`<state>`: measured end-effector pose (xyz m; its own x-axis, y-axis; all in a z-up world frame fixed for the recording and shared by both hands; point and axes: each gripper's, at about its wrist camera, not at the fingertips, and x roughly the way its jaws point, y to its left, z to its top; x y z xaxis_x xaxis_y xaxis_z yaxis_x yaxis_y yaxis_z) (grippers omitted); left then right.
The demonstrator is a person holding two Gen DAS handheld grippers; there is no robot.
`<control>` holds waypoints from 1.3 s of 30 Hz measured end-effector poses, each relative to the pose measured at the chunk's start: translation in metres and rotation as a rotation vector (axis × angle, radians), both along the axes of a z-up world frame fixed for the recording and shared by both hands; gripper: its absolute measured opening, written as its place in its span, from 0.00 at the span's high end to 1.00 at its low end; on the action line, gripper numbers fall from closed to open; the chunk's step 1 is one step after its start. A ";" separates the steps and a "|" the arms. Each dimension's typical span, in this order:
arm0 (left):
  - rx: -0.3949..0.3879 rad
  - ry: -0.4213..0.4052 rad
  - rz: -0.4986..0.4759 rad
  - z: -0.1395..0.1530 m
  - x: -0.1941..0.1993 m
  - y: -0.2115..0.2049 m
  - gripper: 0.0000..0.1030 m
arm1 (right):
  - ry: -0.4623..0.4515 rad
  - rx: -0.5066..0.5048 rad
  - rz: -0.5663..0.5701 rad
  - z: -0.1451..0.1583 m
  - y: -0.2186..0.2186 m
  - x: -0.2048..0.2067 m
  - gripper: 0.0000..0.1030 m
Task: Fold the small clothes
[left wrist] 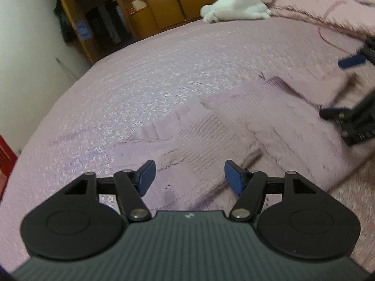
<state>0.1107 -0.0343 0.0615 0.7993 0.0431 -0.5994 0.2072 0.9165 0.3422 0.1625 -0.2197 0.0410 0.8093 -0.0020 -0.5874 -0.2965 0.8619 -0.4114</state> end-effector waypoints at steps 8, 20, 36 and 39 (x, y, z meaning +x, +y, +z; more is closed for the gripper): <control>0.049 -0.016 -0.105 -0.019 -0.012 -0.018 0.36 | -0.024 0.004 0.031 -0.002 -0.005 -0.002 0.03; -0.124 -0.028 -0.047 -0.014 0.014 0.004 0.88 | -0.045 0.270 -0.118 0.011 -0.034 0.018 0.83; -0.081 -0.113 0.230 -0.003 0.100 0.069 0.87 | -0.175 0.272 -0.311 0.008 -0.060 0.047 0.88; -0.058 -0.080 0.286 -0.015 0.109 0.077 0.86 | -0.147 0.345 -0.380 0.006 -0.076 0.057 0.51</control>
